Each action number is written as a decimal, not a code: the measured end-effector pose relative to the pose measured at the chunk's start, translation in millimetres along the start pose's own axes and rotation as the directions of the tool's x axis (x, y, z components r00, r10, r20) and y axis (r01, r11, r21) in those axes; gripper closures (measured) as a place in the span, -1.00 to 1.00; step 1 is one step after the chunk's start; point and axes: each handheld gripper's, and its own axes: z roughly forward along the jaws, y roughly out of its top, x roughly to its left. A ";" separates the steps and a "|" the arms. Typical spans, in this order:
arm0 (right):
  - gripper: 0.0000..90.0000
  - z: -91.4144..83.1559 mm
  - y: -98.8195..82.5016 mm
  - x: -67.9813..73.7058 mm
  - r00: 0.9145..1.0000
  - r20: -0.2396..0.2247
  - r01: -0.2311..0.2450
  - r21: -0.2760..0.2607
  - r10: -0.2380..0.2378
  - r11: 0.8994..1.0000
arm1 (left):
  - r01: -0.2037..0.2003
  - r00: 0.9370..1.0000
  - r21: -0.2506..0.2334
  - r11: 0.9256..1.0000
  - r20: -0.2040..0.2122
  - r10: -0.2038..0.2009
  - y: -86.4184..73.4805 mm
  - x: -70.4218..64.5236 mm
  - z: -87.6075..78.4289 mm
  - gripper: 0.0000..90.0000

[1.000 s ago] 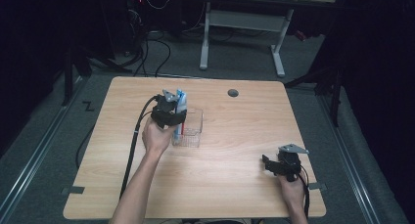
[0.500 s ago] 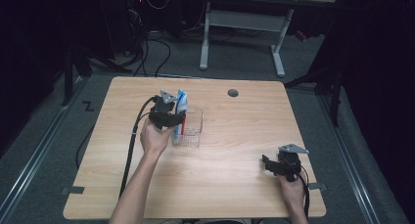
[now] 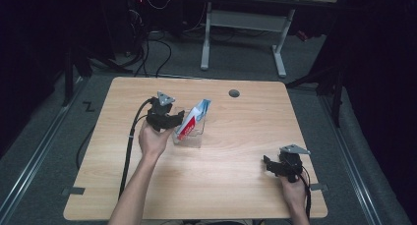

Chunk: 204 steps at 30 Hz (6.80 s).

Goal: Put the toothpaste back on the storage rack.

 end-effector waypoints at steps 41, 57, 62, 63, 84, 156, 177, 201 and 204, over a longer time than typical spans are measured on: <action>-0.44 0.0 0.0 -0.1 1.000 0.000 0.002 0.000 -0.002 1.000 | 0.091 0.995 -0.121 0.988 -0.031 -0.096 -28.5 37.0 -64.4 0.02; -0.44 0.0 0.0 0.1 1.000 0.000 -0.001 0.000 0.001 1.000 | 0.101 0.993 -0.139 0.985 -0.050 -0.109 -43.1 46.2 -82.4 0.02; -0.44 0.0 0.0 0.1 1.000 0.000 -0.001 0.000 0.001 1.000 | 0.103 0.992 -0.139 0.985 -0.054 -0.112 -45.7 47.8 -85.0 0.02; -0.44 0.0 0.0 0.1 1.000 0.000 -0.001 0.000 0.001 1.000 | 0.103 0.992 -0.138 0.985 -0.055 -0.112 -46.1 48.2 -85.5 0.02; -0.44 -0.1 0.0 0.2 1.000 0.000 -0.001 0.000 0.001 1.000 | 0.134 0.987 -0.150 0.979 -0.064 -0.145 -62.6 57.3 -97.7 0.01; -0.44 -0.3 -0.2 0.4 1.000 -0.001 0.001 0.000 -0.001 1.000 | 0.219 0.972 -0.080 0.972 -0.069 -0.225 -121.8 59.0 -82.5 -0.02; -0.44 -0.4 -0.2 0.5 1.000 -0.002 0.000 0.000 0.000 1.000 | 0.225 0.971 -0.028 0.974 -0.073 -0.226 -138.9 55.6 -67.1 -0.06; -0.44 -0.4 -0.3 0.5 1.000 -0.002 0.000 0.000 0.000 1.000 | 0.217 0.973 0.037 0.975 -0.091 -0.213 -153.5 49.1 -47.6 -0.07; -0.44 -0.4 -0.3 0.5 1.000 -0.002 0.000 0.000 0.000 1.000 | 0.210 0.974 0.046 0.977 -0.097 -0.204 -153.8 48.2 -45.3 -0.07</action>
